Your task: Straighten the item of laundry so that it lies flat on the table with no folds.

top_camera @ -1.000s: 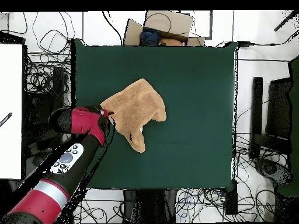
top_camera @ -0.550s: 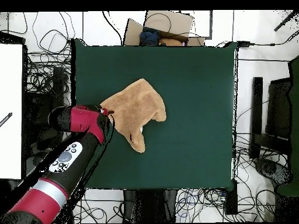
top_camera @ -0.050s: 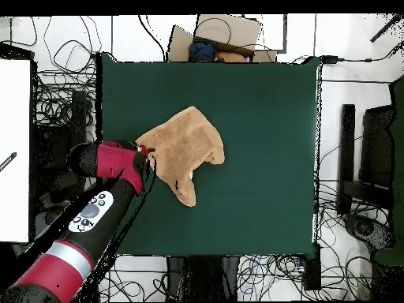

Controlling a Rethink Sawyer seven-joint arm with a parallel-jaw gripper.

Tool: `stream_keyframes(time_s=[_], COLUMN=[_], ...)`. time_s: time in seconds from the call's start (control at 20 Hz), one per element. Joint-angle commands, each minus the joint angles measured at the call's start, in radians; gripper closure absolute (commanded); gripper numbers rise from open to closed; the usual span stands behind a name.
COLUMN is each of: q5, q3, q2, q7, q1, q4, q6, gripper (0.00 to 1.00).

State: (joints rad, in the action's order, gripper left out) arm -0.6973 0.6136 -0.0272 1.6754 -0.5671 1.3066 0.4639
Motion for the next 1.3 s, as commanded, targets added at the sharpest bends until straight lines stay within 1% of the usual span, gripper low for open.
stream_keyframes(time_s=[0.05, 0.3, 0.35, 0.7, 0.75, 1.0, 1.3], q5=[-0.057, -0.055, -0.052, -0.033, -0.031, -0.024, -0.036], q3=[-0.099, -0.069, -0.063, -0.066, -0.072, -0.094, -0.089], q2=[0.065, 0.077, 0.079, 0.073, 0.069, 0.057, 0.059], q7=[0.331, 0.337, 0.336, 0.312, 0.305, 0.287, 0.283], q1=[0.061, 0.048, 0.044, 0.046, 0.049, 0.06, 0.055], q4=[-0.025, -0.034, -0.032, -0.027, -0.024, -0.016, -0.015], q6=[-0.229, -0.23, -0.247, -0.271, -0.278, -0.29, -0.284], gripper=[0.0, 0.0, 0.0, 0.0, 1.0, 1.0, 1.0])
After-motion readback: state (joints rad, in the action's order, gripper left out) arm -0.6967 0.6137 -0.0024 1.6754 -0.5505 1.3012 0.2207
